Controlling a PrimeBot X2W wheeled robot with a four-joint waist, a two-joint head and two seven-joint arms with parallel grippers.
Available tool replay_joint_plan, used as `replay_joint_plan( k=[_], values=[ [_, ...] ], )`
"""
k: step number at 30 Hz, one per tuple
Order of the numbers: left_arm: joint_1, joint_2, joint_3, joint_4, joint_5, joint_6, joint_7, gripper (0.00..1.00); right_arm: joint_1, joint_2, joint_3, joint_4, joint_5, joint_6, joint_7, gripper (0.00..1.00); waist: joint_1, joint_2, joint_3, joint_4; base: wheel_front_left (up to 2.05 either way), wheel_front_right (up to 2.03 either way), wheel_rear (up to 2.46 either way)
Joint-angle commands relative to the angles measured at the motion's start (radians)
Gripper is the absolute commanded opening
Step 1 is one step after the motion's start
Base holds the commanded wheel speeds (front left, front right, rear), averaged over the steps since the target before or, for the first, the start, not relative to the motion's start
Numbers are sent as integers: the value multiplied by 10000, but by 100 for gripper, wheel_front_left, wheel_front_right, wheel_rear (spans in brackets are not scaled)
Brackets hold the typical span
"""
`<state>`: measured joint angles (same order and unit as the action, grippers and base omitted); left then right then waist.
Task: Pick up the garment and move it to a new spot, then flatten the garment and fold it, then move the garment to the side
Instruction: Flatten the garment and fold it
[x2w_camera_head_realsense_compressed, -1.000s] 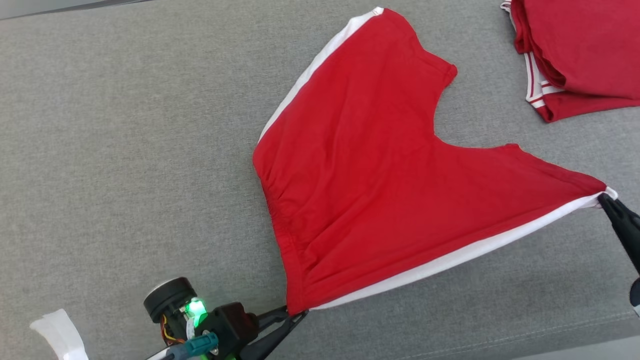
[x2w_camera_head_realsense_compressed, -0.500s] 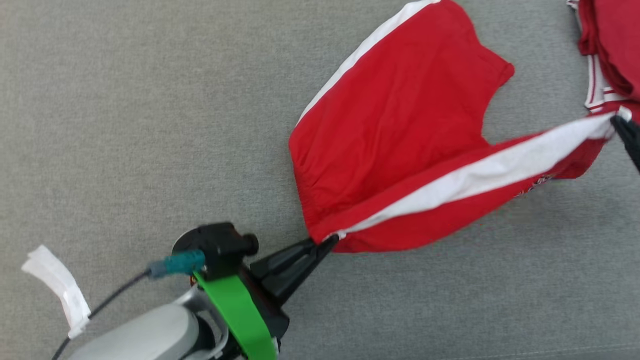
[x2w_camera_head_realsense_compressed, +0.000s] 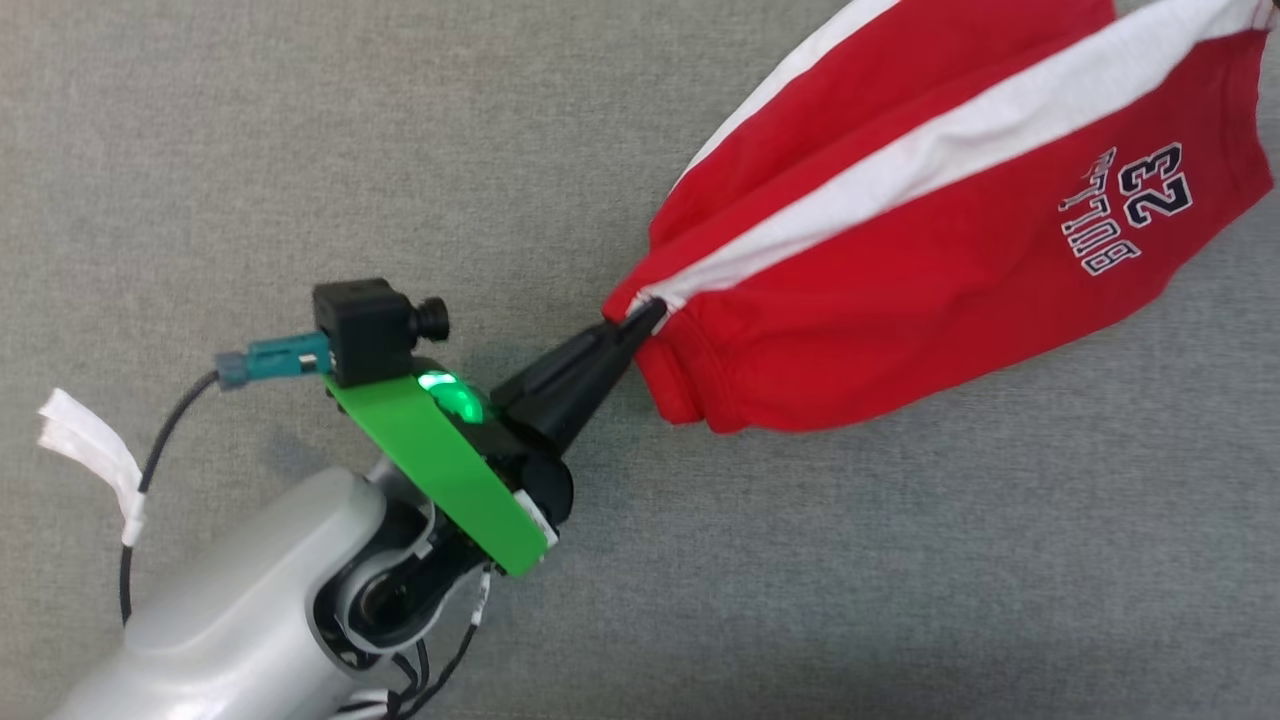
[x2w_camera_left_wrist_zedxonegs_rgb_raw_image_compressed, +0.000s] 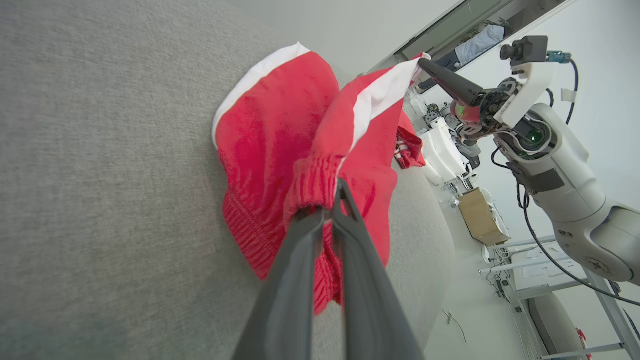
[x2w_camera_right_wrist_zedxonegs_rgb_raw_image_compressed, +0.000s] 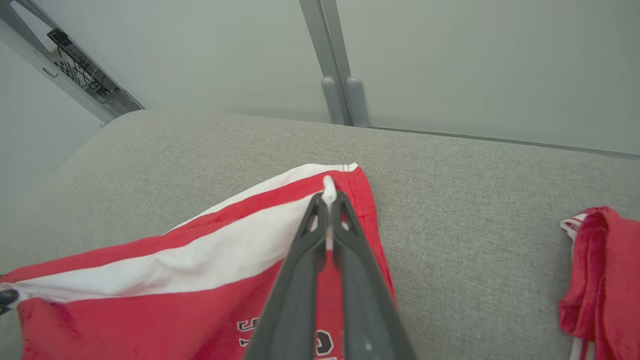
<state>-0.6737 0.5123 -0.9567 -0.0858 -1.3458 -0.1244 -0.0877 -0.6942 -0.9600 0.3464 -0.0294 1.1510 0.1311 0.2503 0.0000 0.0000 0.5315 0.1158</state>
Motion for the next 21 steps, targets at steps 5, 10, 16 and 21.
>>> replay_joint_plan(
  k=[5, 10, 16, 21],
  values=[
    [-526, -42, 348, 182, -299, -72, -323, 0, -1764, 120, 868, 791, -207, -11, 627, 0, 0, 0, 812, 640, 0, 0, 0],
    [-800, -34, 270, 298, -292, -76, -397, 0, -3091, 344, 1515, 1529, -306, -11, 778, 0, 0, 0, 1145, 825, 0, 0, 0],
    [-951, -164, 115, 736, -164, -78, -511, 0, -4108, 617, 2359, 2386, -247, -11, 698, 0, 0, 0, 1328, 962, 0, 0, 0],
    [-961, -329, 20, 1075, -20, -68, -749, 100, -4406, 809, 2908, 2873, 5, -11, 262, 100, 0, 0, 1239, 972, 0, 0, 0]
  ],
)
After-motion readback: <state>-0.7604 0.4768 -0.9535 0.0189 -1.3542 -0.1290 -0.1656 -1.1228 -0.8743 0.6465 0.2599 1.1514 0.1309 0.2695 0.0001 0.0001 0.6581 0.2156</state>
